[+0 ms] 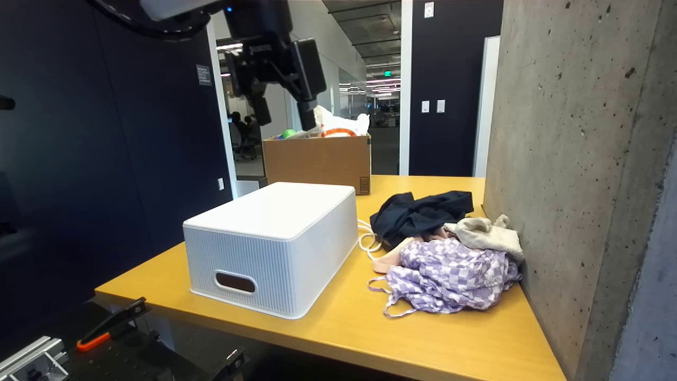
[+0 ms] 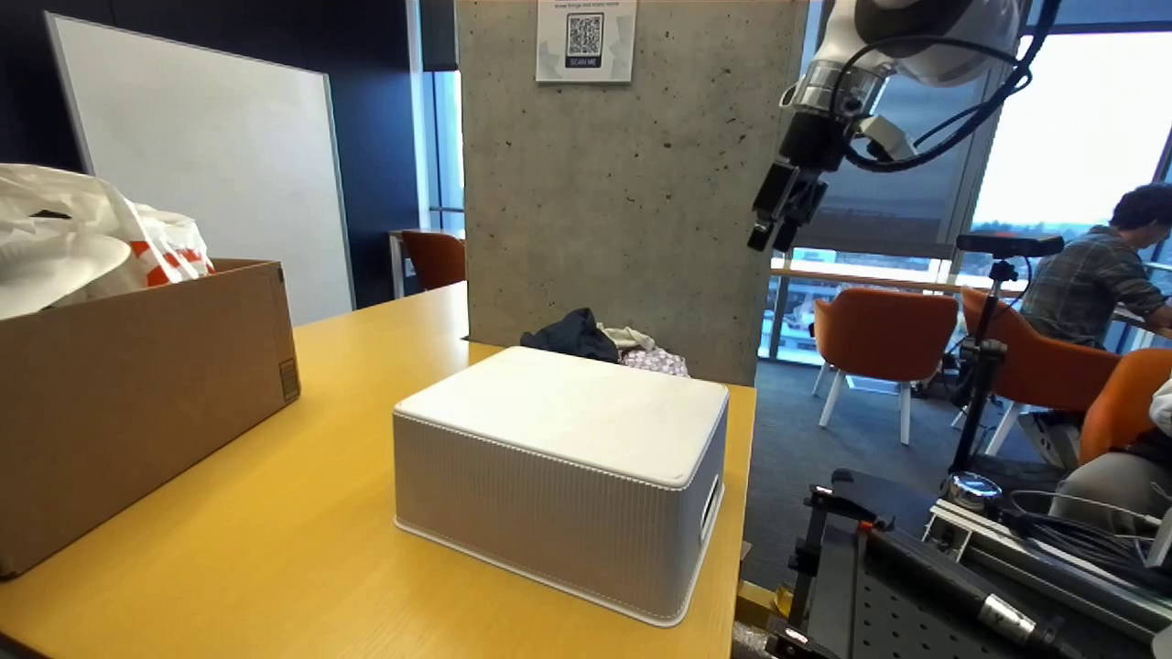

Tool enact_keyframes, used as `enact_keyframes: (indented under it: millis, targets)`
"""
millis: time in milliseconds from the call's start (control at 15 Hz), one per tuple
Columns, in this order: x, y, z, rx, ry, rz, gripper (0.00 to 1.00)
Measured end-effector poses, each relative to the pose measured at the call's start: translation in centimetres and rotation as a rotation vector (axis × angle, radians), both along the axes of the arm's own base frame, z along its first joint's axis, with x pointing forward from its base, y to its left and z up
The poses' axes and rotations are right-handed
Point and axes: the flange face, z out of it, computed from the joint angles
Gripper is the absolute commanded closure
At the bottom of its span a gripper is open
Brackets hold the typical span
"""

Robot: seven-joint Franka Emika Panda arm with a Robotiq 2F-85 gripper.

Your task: Put the purple cloth on the white basket

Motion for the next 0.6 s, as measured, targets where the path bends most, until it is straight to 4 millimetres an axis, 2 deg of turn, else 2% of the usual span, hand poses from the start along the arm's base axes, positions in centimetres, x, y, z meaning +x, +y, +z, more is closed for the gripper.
enact_keyframes:
  millis: [133,333,467,600]
  targets:
    - [0.5,-3.4,0.4,0.012,-0.014,-0.056,0.00]
    - [0.1,-9.2,0.8,0.030,-0.041,-0.126,0.00]
    - [0.2,-12.7,-0.5,0.048,-0.040,-0.153,0.00]
    - [1.4,-14.7,-2.7,0.069,-0.026,-0.155,0.00]
